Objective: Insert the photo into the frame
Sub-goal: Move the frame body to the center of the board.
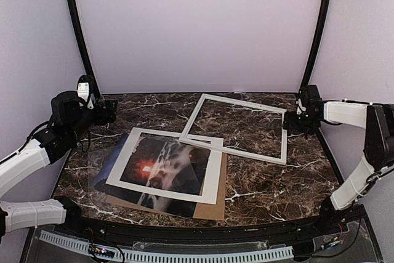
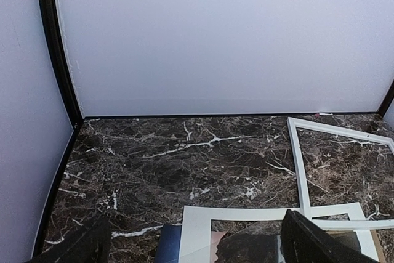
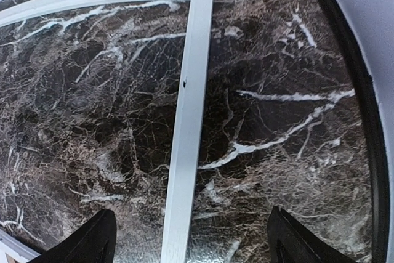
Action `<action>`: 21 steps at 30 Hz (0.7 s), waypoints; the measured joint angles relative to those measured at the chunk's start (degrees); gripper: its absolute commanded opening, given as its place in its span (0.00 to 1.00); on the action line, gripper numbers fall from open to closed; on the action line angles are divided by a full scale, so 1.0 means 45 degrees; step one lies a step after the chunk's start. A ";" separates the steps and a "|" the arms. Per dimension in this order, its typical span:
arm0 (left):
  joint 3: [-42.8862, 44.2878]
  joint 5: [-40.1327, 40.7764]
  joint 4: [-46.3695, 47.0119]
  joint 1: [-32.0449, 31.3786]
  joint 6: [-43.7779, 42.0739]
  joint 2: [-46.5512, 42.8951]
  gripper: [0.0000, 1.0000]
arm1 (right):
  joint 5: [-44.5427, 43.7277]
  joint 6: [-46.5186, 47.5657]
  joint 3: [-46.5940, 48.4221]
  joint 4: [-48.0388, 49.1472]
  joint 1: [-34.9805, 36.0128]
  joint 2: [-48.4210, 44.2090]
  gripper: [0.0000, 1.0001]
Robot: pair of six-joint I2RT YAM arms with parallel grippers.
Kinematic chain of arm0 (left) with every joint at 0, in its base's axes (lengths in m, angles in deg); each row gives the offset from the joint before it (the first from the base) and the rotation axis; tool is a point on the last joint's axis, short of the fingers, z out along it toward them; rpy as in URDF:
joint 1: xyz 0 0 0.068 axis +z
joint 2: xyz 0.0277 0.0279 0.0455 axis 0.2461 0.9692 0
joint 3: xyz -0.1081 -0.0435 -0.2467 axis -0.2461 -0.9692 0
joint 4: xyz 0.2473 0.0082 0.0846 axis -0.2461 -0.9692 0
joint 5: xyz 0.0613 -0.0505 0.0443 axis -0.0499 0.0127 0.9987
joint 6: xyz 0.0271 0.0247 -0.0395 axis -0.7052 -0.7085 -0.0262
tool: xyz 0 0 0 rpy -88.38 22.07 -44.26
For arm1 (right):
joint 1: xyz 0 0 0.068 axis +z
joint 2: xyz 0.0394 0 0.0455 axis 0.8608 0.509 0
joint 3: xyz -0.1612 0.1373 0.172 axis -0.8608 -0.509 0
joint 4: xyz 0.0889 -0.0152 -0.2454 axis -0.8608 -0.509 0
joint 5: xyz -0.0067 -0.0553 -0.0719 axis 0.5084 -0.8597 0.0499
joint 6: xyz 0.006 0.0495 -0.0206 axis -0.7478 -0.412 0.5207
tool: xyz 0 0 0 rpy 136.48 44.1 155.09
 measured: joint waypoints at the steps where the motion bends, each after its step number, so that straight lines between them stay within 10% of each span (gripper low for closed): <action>1: 0.0000 -0.0068 -0.0015 -0.0005 0.0019 0.0034 0.99 | 0.0160 -0.0029 0.0087 -0.0005 -0.0068 0.0379 0.82; 21: 0.0000 -0.1073 -0.0044 -0.0005 0.0296 0.0500 0.99 | 0.1054 0.0549 0.1379 0.0243 -0.0495 0.3721 0.32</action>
